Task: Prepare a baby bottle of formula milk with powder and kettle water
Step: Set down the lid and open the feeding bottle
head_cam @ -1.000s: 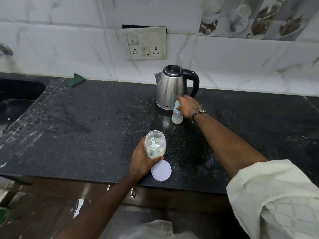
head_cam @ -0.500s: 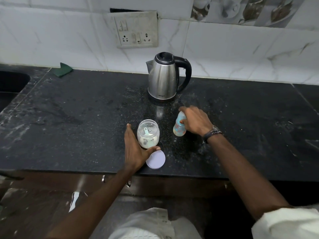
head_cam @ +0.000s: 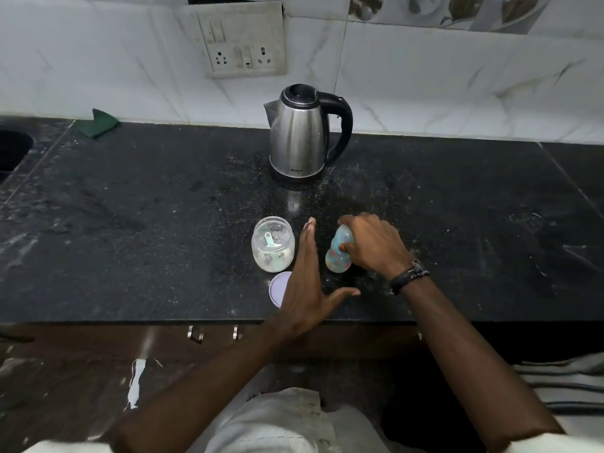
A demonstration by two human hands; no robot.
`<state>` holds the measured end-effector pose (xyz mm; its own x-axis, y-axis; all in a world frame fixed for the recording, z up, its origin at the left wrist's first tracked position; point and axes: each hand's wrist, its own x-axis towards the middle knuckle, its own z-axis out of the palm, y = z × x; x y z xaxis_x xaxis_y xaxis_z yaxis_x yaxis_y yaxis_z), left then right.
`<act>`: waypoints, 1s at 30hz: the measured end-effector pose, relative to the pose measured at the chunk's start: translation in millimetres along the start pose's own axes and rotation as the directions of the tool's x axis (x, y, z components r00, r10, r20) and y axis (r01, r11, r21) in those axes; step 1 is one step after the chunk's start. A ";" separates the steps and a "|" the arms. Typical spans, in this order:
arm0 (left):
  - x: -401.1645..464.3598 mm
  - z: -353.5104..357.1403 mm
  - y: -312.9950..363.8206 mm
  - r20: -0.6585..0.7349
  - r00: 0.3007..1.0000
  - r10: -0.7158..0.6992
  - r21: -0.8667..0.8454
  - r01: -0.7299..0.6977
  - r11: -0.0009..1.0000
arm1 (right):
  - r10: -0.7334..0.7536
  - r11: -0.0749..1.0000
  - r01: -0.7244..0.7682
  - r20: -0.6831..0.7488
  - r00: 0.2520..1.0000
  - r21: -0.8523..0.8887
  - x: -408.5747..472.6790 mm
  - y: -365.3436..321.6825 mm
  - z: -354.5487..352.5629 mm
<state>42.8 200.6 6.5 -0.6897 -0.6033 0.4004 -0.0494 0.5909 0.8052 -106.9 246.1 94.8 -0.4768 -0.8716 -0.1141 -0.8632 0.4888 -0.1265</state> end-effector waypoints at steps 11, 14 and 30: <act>50.4 35.7 -17.5 0.159 0.884 -0.439 0.015 0.442 0.897 | 0.017 1.000 -0.017 -0.004 1.000 0.013 -1.2 -4.7 -3.3; 49.3 32.1 -22.8 0.166 0.888 -0.429 0.013 0.433 0.901 | 0.027 1.000 -0.026 -0.029 0.999 0.012 -1.2 -7.2 -4.9; 51.3 34.3 -37.0 0.169 0.908 -0.383 0.019 0.386 0.922 | 0.030 0.976 -0.030 -0.005 1.000 -0.214 16.2 -27.1 -17.7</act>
<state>-15.5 166.2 -17.7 -0.7292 -0.6840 -0.0189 -0.3252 0.3221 0.8891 -94.1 218.1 113.7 -0.5031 -0.8569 -0.1127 -0.8640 0.4954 0.0904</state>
